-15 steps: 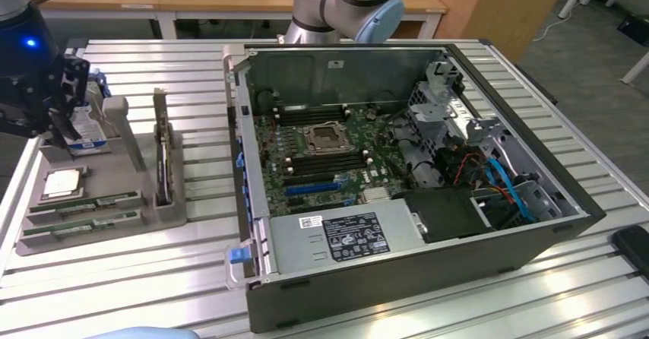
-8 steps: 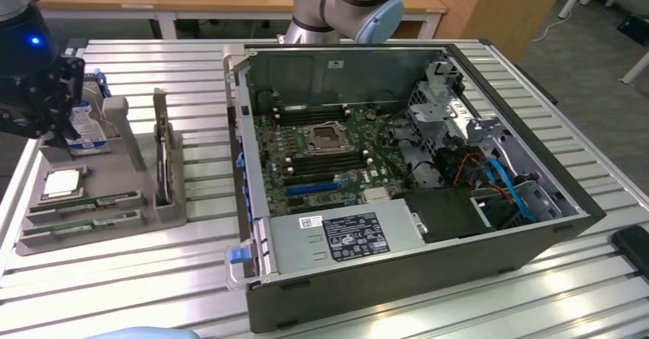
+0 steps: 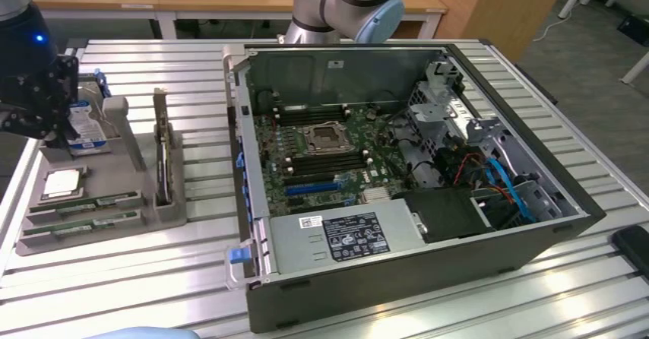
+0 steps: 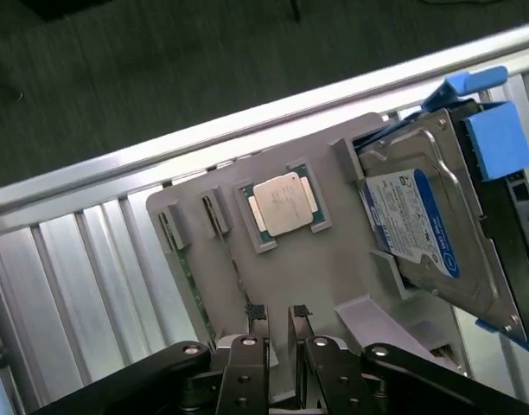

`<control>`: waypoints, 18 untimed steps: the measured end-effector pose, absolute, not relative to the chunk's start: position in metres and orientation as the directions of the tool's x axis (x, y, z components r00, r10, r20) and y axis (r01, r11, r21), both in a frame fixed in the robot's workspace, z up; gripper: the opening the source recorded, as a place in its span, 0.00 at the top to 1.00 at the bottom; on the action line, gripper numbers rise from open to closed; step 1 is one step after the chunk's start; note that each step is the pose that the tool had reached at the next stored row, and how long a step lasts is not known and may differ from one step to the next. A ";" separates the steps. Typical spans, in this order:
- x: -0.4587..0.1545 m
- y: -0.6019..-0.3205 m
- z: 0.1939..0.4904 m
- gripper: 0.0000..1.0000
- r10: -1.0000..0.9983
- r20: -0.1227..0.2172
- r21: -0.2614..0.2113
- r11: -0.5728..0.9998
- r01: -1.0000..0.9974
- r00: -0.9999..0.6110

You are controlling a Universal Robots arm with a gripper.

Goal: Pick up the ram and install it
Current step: 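Pick up the ram and move it above insertion slot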

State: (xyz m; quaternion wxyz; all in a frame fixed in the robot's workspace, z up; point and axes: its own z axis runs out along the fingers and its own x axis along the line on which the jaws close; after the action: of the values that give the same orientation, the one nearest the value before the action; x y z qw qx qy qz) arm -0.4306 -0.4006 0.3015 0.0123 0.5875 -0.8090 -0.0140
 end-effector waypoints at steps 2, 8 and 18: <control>-0.431 -0.401 0.301 0.76 -0.961 0.003 0.037 0.275 -0.961 -0.275; -0.431 -0.401 0.301 0.76 -0.986 0.004 0.037 0.169 -0.985 -0.169; -0.431 -0.401 0.301 0.76 -1.000 0.004 0.037 -0.013 -0.999 0.013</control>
State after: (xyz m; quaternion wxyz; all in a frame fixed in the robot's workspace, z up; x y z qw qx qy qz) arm -0.4306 -0.4006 0.3009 0.0145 0.7115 -0.7024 -0.0117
